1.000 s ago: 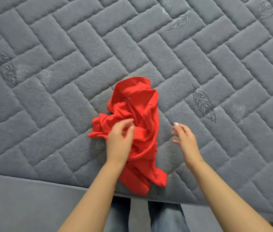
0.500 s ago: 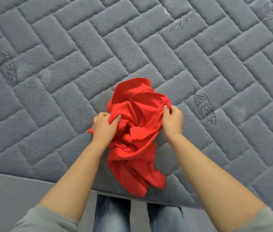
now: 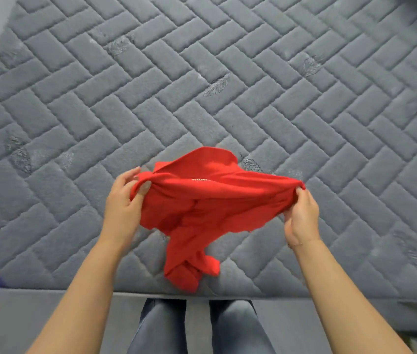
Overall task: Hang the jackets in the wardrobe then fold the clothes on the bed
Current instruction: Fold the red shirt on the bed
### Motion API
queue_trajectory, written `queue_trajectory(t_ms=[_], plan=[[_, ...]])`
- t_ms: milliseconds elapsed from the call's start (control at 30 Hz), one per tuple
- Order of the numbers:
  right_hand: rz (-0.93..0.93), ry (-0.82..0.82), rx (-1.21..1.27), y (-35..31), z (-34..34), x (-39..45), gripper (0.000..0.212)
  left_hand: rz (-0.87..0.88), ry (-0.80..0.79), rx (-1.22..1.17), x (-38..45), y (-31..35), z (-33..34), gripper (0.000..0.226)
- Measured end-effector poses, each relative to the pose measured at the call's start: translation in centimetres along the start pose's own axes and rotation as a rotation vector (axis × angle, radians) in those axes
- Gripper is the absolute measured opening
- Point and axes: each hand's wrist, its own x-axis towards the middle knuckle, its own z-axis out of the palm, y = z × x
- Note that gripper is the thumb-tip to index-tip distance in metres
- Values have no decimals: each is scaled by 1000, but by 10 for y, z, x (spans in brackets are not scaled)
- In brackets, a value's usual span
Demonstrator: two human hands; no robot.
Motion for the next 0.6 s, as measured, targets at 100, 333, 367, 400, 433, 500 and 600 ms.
queue_trajectory(t_ms=[100, 333, 367, 400, 433, 500, 600], plan=[[-109, -13, -42, -51, -17, -19, 33, 14, -25, -79, -9, 52, -17, 21], [-58, -150, 267, -195, -31, -45, 40, -258, -339, -617, -30, 168, -61, 29], [-84, -164, 262, -211, -31, -47, 39, -277, -403, -620, -33, 178, -63, 30], [-122, -155, 230, -227, -28, -48, 38, -293, -459, -613, -37, 186, -64, 33], [-172, -133, 174, -242, -22, -48, 36, -303, -500, -599, -40, 193, -63, 37], [-287, -109, 32, -266, 2, -48, 33, -312, -532, -606, -50, 198, -56, 40], [-377, -219, -131, -282, 57, -48, 35, -315, -477, -767, -66, 192, -41, 39]])
